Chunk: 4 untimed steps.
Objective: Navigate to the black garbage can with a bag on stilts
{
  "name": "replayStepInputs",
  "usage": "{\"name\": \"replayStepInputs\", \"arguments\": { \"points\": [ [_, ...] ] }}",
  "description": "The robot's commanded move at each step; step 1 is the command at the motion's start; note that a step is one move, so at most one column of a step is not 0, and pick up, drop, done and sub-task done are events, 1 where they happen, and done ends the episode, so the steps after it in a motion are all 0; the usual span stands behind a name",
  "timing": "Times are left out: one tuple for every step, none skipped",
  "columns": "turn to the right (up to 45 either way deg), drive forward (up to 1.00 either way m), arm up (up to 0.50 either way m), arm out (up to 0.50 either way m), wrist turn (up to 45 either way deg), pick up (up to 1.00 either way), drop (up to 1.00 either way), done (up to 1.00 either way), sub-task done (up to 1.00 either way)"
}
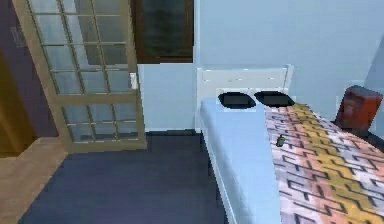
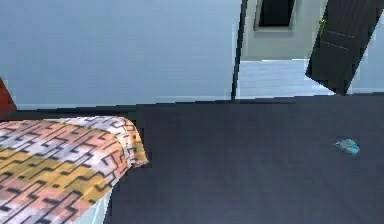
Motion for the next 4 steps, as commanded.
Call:
{"name": "replayStepInputs", "arguments": {
  "points": [
    [-6.0, 0.00, 0.00, 0.00, 0.0, 0.00, 0.00, 0.00, 0.00],
    [0.0, 0.45, 0.00, 0.00, 0.0, 0.00, 0.00, 0.00, 0.00],
    [-45.0, 0.00, 0.00, 0.00, 0.0, 0.00, 0.00, 0.00, 0.00],
    [-27.0, 0.00, 0.00, 0.00, 0.0, 0.00, 0.00, 0.00, 0.00]
  ]
}}
